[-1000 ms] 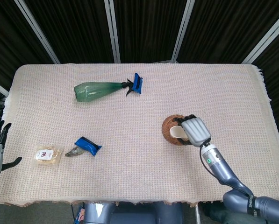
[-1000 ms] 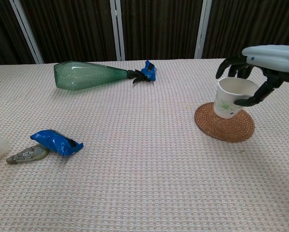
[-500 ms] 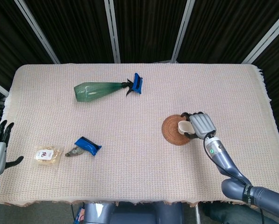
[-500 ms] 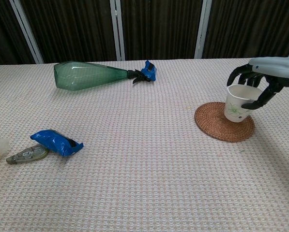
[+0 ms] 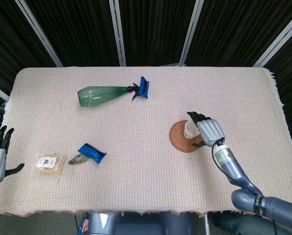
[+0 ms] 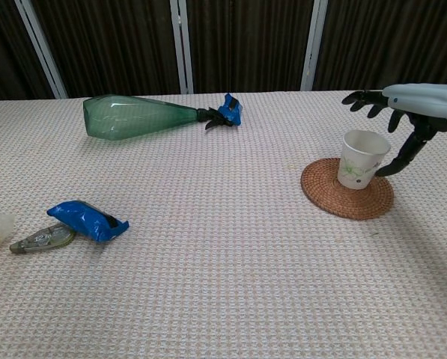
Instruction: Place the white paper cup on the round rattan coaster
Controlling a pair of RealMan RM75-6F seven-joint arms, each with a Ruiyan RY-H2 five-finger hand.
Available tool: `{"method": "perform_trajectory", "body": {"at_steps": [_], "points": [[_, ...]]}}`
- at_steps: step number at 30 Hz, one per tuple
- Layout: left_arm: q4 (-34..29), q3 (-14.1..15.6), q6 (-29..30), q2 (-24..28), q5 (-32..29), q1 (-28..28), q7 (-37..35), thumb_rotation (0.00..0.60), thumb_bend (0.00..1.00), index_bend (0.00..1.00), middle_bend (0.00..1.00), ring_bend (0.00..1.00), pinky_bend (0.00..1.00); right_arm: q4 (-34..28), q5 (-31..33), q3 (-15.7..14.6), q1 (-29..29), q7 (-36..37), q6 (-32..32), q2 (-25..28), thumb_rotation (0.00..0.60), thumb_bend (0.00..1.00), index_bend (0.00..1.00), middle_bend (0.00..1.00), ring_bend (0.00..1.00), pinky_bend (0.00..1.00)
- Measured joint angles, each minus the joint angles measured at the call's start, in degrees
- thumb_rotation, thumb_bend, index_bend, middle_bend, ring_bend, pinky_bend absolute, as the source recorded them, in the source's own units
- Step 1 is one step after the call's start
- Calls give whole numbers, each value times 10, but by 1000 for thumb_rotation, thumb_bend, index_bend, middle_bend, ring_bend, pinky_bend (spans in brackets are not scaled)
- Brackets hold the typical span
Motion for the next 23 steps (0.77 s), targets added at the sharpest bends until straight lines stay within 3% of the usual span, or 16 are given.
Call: {"method": "perform_trajectory", "body": {"at_steps": [9, 16, 23], "points": [[-6, 2, 6, 9, 12, 4, -17, 600, 0, 0, 0, 0, 0, -103, -75, -20, -57, 30, 101, 77, 600, 0, 0, 0, 3, 13], [-5, 10, 17, 8, 40, 7, -22, 600, 0, 0, 0, 0, 0, -108, -196, -67, -140, 75, 251, 105, 600, 0, 0, 0, 0, 0], [-3, 18, 21, 2, 65, 6, -22, 600, 0, 0, 0, 0, 0, -48, -275, -113, -233, 101, 390, 99, 600, 0, 0, 0, 0, 0]]}}
